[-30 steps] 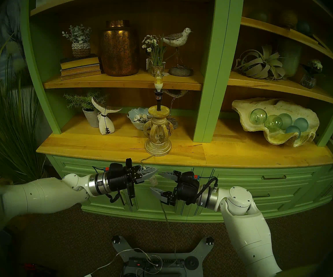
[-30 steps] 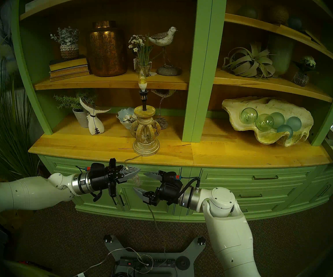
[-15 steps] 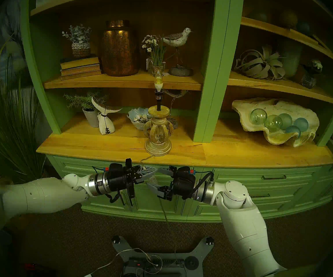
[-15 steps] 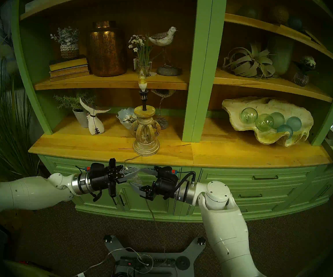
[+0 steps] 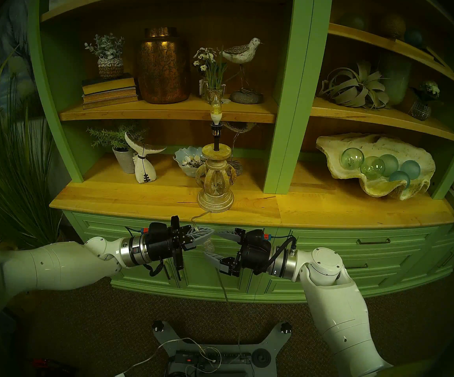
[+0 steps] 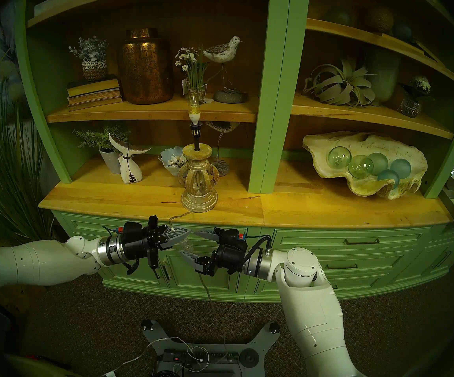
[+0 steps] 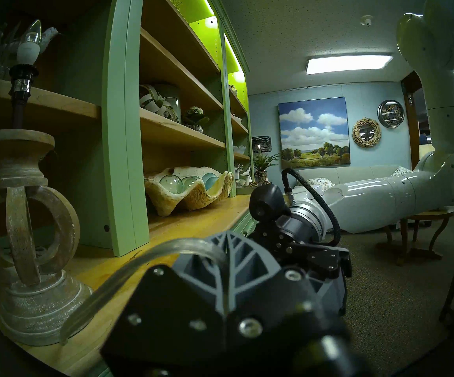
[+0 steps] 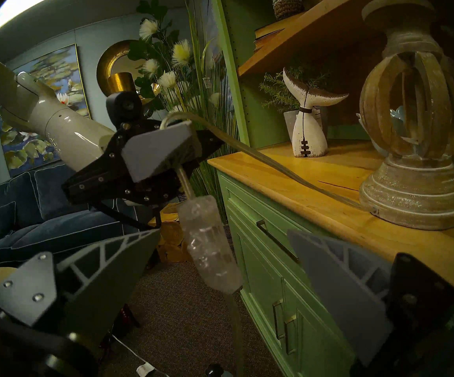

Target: Grab cable and switch light on

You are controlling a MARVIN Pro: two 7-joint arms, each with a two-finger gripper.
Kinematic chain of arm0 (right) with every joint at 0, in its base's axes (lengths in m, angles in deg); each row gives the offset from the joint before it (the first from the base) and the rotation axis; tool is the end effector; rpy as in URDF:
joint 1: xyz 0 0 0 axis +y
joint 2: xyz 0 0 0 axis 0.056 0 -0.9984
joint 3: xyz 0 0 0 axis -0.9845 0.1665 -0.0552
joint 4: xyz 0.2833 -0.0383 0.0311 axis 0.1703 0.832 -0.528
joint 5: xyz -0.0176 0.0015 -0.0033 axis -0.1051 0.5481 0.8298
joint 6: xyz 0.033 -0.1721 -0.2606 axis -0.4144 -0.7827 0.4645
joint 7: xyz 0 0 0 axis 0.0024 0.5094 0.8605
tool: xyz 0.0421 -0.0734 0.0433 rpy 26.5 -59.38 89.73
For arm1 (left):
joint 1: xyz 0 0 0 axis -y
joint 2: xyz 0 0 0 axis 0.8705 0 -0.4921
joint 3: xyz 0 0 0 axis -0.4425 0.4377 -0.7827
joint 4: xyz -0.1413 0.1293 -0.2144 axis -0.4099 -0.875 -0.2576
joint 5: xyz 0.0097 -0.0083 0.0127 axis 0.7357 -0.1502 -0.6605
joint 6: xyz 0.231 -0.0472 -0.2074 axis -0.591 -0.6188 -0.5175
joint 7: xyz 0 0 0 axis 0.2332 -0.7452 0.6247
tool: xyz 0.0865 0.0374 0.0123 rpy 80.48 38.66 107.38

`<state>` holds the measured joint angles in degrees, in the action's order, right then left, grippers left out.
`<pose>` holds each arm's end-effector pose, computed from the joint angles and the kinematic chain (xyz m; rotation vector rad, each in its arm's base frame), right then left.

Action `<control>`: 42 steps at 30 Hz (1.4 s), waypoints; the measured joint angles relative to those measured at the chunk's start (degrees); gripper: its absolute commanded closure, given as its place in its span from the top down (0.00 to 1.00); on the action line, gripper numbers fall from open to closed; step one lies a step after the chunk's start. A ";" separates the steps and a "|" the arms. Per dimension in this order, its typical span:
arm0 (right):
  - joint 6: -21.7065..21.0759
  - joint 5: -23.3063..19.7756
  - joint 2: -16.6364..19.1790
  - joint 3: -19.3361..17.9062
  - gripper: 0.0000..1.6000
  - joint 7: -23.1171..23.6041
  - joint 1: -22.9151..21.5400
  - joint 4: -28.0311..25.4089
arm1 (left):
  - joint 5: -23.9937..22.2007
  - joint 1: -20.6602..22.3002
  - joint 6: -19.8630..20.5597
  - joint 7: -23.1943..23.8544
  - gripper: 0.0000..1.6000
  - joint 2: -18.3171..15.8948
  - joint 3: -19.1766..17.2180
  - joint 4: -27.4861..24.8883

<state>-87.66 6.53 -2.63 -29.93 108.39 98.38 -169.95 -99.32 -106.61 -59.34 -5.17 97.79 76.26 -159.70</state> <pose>0.3314 0.0668 -0.3456 -1.5396 -0.8984 -1.2758 0.3515 0.0432 -0.3246 1.2035 -1.0543 1.5255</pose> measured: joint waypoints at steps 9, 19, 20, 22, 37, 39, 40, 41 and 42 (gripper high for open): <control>0.44 0.18 -0.61 1.51 0.76 0.21 0.13 0.52 | -0.10 0.51 -0.31 -0.33 0.00 -0.04 0.81 -0.05; 1.31 0.32 -1.33 2.60 0.47 0.18 0.05 1.53 | -0.21 1.22 -0.71 -0.73 0.00 -0.08 1.84 -0.13; 1.37 0.32 -1.37 2.60 0.40 0.18 0.02 1.59 | -0.21 1.28 -0.74 -0.76 0.00 -0.09 1.94 -0.14; 1.45 0.32 -1.40 2.60 0.35 0.18 -0.03 1.70 | -0.21 1.36 -0.78 -0.80 0.00 -0.09 2.07 -0.16; 1.74 0.23 -1.74 1.74 0.49 0.22 -0.59 2.36 | -0.38 2.28 -1.18 -1.27 0.00 -0.08 3.22 -0.28; 1.61 0.24 -1.82 1.64 0.52 0.21 -0.76 2.51 | -0.43 2.41 -1.26 -1.32 0.00 -0.08 3.37 -0.29; 1.55 0.24 -1.85 1.61 0.55 0.21 -0.82 2.56 | -0.44 2.45 -1.29 -1.35 0.00 -0.08 3.43 -0.29; 1.45 0.25 -1.89 1.58 0.57 0.19 -0.90 2.63 | -0.45 2.51 -1.33 -1.38 0.00 -0.08 3.51 -0.30; 1.33 0.26 -1.93 1.55 0.61 0.17 -1.01 2.73 | -0.46 2.57 -1.37 -1.42 0.00 -0.08 3.61 -0.32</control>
<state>-86.34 6.79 -4.56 -28.38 108.56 97.37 -167.22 -99.79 -104.03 -60.71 -6.59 97.71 79.87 -160.02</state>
